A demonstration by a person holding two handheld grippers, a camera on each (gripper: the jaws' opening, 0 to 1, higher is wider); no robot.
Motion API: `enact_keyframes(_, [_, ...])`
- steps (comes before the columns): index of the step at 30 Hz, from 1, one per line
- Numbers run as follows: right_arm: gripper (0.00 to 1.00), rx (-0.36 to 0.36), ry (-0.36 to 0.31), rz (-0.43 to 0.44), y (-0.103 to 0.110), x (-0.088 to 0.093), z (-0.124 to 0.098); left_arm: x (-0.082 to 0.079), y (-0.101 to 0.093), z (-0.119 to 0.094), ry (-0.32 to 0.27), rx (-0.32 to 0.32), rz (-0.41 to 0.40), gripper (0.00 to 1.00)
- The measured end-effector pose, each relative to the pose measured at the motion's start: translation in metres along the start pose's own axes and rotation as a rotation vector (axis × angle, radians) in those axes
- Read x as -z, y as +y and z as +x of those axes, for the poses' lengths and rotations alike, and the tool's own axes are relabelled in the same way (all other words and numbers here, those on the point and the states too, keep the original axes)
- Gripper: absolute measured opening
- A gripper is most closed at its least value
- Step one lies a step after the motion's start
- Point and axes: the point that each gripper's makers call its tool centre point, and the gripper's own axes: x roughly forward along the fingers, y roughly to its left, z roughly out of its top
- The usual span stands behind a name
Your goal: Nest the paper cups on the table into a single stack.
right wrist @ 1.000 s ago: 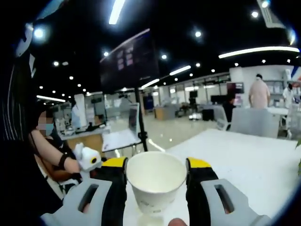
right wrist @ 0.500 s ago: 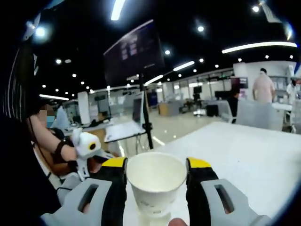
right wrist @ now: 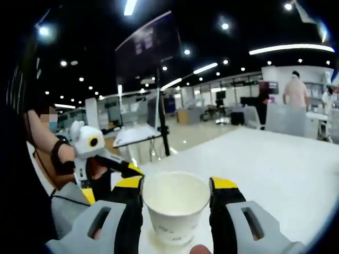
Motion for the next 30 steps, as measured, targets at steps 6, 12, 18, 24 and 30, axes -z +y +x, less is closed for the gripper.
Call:
enact_keyframes(6, [0.46,-0.009,0.026,-0.008,0.002,0.013,0.005,0.002,0.000,0.000,0.005,-0.003,-0.007,0.96])
enact_keyframes(12, [0.46,-0.013,0.042,0.000,0.001,0.025,0.008,0.000,0.000,0.001,0.002,-0.004,-0.012,0.96])
enact_keyframes(18, [0.46,-0.013,0.060,0.004,0.001,0.036,0.007,0.001,0.000,0.002,0.009,-0.005,-0.010,0.96])
enact_keyframes(24, [0.46,-0.022,0.078,-0.018,0.005,0.044,0.008,0.004,-0.002,0.002,0.014,-0.002,-0.012,0.96])
enact_keyframes(30, [0.47,-0.025,0.106,-0.024,0.006,0.056,0.008,0.003,-0.002,0.003,0.018,-0.004,-0.010,0.96])
